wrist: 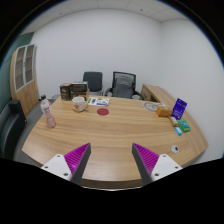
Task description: Pour water
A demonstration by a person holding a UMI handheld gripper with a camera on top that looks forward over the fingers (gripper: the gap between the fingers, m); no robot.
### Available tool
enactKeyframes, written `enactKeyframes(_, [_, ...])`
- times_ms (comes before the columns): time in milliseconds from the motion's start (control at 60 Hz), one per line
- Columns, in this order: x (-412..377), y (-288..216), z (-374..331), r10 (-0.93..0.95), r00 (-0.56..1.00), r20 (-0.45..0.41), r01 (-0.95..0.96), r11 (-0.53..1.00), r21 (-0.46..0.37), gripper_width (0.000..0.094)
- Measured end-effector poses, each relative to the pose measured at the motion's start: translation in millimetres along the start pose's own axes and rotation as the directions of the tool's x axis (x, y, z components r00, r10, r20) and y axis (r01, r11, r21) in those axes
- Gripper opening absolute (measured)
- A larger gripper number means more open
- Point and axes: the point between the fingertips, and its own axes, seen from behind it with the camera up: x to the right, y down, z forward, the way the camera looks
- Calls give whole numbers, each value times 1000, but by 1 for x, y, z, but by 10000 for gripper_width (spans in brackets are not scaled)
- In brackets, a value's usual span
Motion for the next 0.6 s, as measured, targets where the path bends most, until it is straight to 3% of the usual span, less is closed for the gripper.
enactKeyframes(133, [-74, 7, 19, 14, 1000, 23, -14, 1000, -7, 859])
enactKeyframes(333, [-217, 7, 48, 82, 988, 133, -81, 997, -17, 862])
enactKeyframes(600, [-352, -43, 126, 65, 977, 202, -90, 989, 116, 859])
